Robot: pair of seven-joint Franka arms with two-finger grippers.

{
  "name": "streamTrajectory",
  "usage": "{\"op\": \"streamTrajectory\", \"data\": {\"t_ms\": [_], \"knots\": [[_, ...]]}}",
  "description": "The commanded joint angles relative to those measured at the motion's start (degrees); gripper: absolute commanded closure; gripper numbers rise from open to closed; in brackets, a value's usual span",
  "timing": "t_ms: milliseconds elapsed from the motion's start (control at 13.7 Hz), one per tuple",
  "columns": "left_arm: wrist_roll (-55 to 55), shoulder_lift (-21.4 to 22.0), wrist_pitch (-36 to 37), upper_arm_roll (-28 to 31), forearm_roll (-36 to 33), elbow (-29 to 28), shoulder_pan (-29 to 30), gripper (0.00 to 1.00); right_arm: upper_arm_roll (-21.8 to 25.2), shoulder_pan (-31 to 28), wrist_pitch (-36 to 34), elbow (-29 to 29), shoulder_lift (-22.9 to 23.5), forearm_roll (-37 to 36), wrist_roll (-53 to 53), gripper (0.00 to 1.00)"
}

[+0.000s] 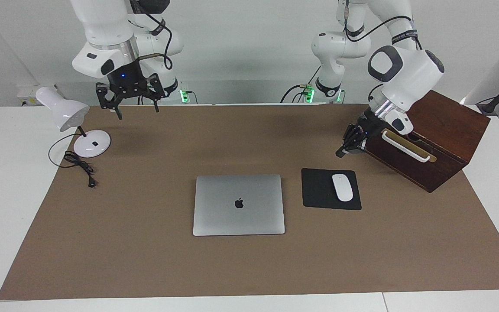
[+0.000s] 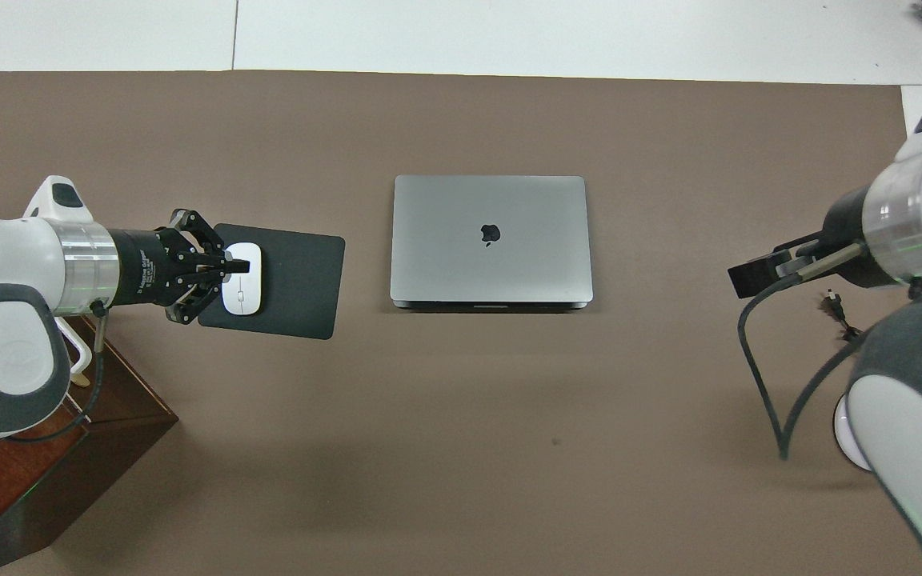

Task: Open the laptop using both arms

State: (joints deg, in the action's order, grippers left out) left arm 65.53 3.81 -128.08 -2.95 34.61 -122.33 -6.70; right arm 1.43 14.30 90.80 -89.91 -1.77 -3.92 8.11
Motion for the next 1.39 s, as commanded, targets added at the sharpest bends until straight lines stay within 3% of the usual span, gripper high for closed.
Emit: {"op": "streamTrajectory", "data": {"t_ms": [0,146,365,511,730,949,1168,1314], "knots": [[1.0,-1.6,-3.1,0.5,7.3,-1.6,-2.2,1.0,0.1,1.3,2.5,-4.0,-2.8,-1.5,5.7,0.0],[1.2,-1.5,-5.5,0.7,23.1,-4.7,-1.9,1.0,0.0,2.9,5.2,-6.0,-3.8,-3.7,10.5,0.0],[1.3,-1.5,-12.6,0.6,35.5,-9.2,-4.6,1.0,-0.2,4.9,10.5,-10.6,-5.8,-6.3,16.6,0.0],[1.1,-3.8,-14.4,0.6,43.8,-10.1,-5.3,1.0,-0.2,5.4,12.5,-11.9,-6.1,-6.3,20.3,0.0],[1.0,-6.8,-21.2,0.5,52.2,-9.8,-9.5,1.0,-0.2,8.6,16.0,-14.1,-6.8,-9.6,24.9,0.0],[0.2,-9.8,-21.6,0.6,59.0,-9.7,-10.1,1.0,-0.2,12.2,19.9,-17.8,-7.9,-13.0,25.5,0.0],[-16.9,-11.0,-20.0,0.5,68.9,-10.1,-11.0,1.0,-0.2,16.3,22.4,-20.0,-7.9,-18.0,25.6,0.0],[-22.8,-12.0,-16.8,0.5,71.4,-10.5,-11.3,1.0,-0.2,17.1,23.6,-21.5,-7.7,-18.8,25.6,0.0]]}}
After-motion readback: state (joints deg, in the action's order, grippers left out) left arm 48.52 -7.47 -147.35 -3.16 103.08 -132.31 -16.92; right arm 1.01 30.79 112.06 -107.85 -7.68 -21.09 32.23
